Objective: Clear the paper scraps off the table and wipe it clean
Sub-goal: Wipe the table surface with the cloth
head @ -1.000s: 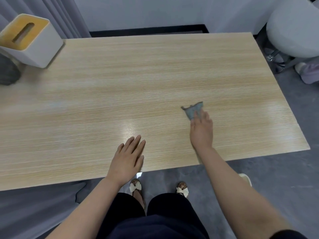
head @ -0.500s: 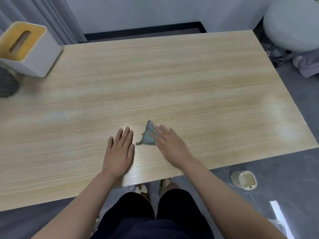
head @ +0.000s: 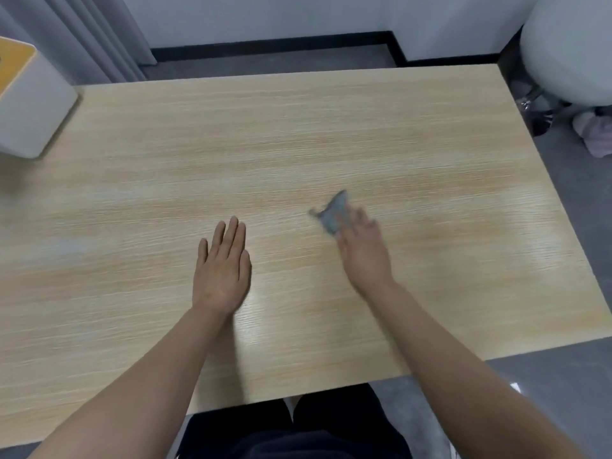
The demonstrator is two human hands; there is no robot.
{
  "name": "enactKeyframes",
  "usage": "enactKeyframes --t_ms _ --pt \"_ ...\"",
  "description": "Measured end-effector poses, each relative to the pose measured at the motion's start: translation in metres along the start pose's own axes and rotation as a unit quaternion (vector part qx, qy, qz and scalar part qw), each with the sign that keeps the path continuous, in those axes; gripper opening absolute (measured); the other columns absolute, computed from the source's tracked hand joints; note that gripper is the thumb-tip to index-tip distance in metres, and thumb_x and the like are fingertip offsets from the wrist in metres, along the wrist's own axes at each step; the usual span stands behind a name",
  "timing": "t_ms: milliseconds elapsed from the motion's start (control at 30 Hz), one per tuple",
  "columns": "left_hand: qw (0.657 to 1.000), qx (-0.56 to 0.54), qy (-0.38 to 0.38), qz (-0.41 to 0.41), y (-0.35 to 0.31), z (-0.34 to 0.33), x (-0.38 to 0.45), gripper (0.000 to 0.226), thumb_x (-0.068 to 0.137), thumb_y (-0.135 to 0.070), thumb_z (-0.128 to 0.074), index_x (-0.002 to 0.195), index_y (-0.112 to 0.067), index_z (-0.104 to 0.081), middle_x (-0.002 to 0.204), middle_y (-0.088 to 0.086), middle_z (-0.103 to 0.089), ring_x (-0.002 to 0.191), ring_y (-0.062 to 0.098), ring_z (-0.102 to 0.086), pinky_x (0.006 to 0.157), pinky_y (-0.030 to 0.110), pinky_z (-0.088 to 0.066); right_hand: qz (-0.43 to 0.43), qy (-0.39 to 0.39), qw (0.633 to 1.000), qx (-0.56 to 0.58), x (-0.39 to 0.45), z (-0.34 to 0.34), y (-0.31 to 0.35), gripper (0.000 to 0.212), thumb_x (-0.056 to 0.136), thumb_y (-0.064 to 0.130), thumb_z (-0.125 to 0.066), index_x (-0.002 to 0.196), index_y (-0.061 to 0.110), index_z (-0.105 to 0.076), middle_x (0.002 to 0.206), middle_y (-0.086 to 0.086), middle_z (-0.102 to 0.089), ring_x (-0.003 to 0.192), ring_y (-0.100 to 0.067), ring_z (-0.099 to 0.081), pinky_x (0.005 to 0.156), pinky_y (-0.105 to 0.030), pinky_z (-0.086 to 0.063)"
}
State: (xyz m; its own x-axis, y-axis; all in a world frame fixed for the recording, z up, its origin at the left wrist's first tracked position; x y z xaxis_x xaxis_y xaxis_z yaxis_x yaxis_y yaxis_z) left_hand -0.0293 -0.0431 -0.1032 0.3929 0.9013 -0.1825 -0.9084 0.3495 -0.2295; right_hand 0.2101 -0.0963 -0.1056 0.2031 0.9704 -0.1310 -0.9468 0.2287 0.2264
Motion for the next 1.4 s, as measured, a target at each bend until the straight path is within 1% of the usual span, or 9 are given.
enactKeyframes --t_ms 133,233,400,633,733,933,1233,1333,1400 --pt "1.0 -0.006 -0.014 0.003 0.0 -0.002 0.001 0.062 0.093 -0.037 -0.004 0.15 -0.016 -0.017 0.156 -0.008 -0.006 0.144 0.009 0.001 0.116 0.036 0.001 0.271 0.071 0.96 -0.013 -0.038 -0.02 0.056 0.044 0.094 0.027 -0.035 0.135 0.021 -0.048 0.145 -0.002 -0.044 0.134 -0.025 -0.039 0.11 -0.037 -0.02" --pt "1.0 -0.005 -0.018 0.01 0.0 -0.002 0.002 0.06 0.094 -0.036 -0.004 0.15 -0.019 -0.017 0.155 -0.011 -0.005 0.144 0.007 0.002 0.116 0.033 0.004 0.347 0.09 0.932 -0.044 -0.029 -0.018 0.055 0.043 0.096 0.03 -0.033 0.137 0.024 -0.045 0.148 0.001 -0.039 0.137 -0.021 -0.035 0.114 -0.038 -0.021" --pt "1.0 -0.016 -0.012 0.022 0.0 -0.002 0.002 0.059 0.093 -0.035 -0.009 0.15 -0.021 -0.016 0.155 -0.014 -0.004 0.144 0.006 0.003 0.117 0.032 0.004 0.158 0.066 0.985 -0.014 0.057 0.011 0.003 0.046 0.102 0.023 -0.031 0.147 0.018 -0.026 0.157 -0.001 -0.018 0.145 -0.023 -0.013 0.116 -0.034 -0.002" --pt "0.999 -0.03 -0.007 0.025 -0.001 0.0 0.002 0.057 0.094 -0.033 -0.013 0.149 -0.019 -0.019 0.154 -0.013 -0.007 0.144 0.007 0.0 0.118 0.034 0.001 0.013 -0.001 1.0 0.001 0.079 0.014 -0.001 0.043 0.103 0.023 -0.03 0.145 0.014 -0.032 0.155 -0.007 -0.022 0.144 -0.027 -0.016 0.117 -0.041 -0.008" --pt "0.999 -0.025 -0.005 0.023 -0.001 0.0 0.002 0.057 0.093 -0.032 -0.015 0.149 -0.018 -0.02 0.155 -0.012 -0.009 0.144 0.008 -0.001 0.117 0.033 0.002 0.158 -0.004 0.987 -0.019 0.042 -0.001 0.035 0.042 0.097 0.021 -0.041 0.137 0.012 -0.046 0.147 -0.009 -0.039 0.136 -0.03 -0.035 0.114 -0.042 -0.019" --pt "0.999 -0.027 -0.01 0.019 0.001 0.0 0.003 0.055 0.094 -0.029 -0.02 0.148 -0.018 -0.023 0.155 -0.01 -0.013 0.144 0.008 -0.004 0.116 0.031 0.003 0.409 0.086 0.905 -0.072 0.009 -0.011 0.049 0.043 0.094 0.027 -0.043 0.136 0.02 -0.047 0.146 -0.002 -0.041 0.136 -0.023 -0.037 0.114 -0.041 -0.019" --pt "0.999 -0.029 -0.011 0.022 0.001 -0.001 0.003 0.054 0.094 -0.028 -0.021 0.148 -0.019 -0.023 0.154 -0.01 -0.014 0.144 0.01 -0.006 0.117 0.032 0.002 -0.003 0.008 1.0 0.013 0.149 0.035 -0.029 0.046 0.103 0.026 -0.025 0.147 0.014 -0.027 0.157 -0.008 -0.016 0.145 -0.027 -0.009 0.117 -0.041 -0.007" --pt "0.999 -0.028 -0.01 0.021 0.001 -0.001 0.003 0.054 0.094 -0.028 -0.022 0.147 -0.019 -0.024 0.154 -0.009 -0.015 0.144 0.01 -0.007 0.117 0.033 0.0 -0.009 0.004 1.0 0.008 0.137 0.028 -0.004 0.045 0.103 0.021 -0.029 0.146 0.011 -0.028 0.156 -0.01 -0.018 0.145 -0.028 -0.011 0.116 -0.042 -0.007" --pt "0.999 -0.026 -0.011 0.021 0.001 -0.001 0.004 0.054 0.094 -0.028 -0.023 0.147 -0.018 -0.025 0.154 -0.008 -0.016 0.144 0.011 -0.007 0.117 0.033 0.0 0.094 0.009 0.996 -0.003 0.112 0.021 0.024 0.045 0.099 0.014 -0.04 0.143 0.008 -0.035 0.152 -0.013 -0.03 0.14 -0.034 -0.025 0.113 -0.045 -0.018"
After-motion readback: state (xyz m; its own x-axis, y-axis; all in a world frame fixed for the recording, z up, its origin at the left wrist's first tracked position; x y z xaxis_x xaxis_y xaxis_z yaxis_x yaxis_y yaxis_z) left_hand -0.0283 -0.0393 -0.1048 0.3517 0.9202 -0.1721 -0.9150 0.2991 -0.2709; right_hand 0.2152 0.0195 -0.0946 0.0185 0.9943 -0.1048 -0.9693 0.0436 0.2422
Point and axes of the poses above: each hand's wrist, its own x-axis towards the middle knuckle, its own z-axis out of the back of the hand, y = z × x, the point moved 2 cm from there along x, towards the middle knuckle
